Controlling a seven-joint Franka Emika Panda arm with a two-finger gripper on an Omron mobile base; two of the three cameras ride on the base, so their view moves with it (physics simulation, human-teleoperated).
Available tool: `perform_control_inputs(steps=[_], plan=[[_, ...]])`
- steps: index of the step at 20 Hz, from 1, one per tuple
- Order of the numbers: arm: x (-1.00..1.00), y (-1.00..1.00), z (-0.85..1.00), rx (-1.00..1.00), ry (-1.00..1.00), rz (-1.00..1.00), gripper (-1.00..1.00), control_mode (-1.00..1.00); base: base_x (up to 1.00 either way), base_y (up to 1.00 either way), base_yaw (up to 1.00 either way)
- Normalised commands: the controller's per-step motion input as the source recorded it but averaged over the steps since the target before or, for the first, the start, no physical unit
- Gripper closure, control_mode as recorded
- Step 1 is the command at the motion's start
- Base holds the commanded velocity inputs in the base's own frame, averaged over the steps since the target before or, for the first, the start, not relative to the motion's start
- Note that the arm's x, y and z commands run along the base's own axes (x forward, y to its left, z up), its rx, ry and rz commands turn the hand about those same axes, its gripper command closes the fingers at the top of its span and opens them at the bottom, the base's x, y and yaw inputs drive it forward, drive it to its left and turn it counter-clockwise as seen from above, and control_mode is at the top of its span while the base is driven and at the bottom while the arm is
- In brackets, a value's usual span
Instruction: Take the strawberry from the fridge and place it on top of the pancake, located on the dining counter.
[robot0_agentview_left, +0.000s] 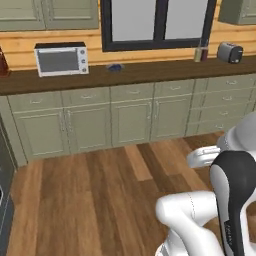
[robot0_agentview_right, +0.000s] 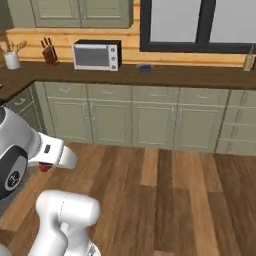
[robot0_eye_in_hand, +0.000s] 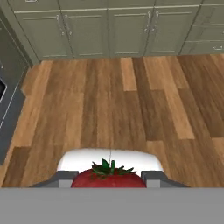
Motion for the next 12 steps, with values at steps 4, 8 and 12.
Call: perform_control_inputs(steps=[4,8,12], plan=[[0.00,0.00,0.00,0.00,0.00,0.00,1.00,1.00,-0.32,-0.11,-0.80],[0.00,0.00,0.00,0.00,0.00,0.00,1.00,1.00,-0.27,-0.08,-0.79],[0.00,0.00,0.00,0.00,0.00,0.00,1.00,1.00,-0.40,-0.03,-0.79]])
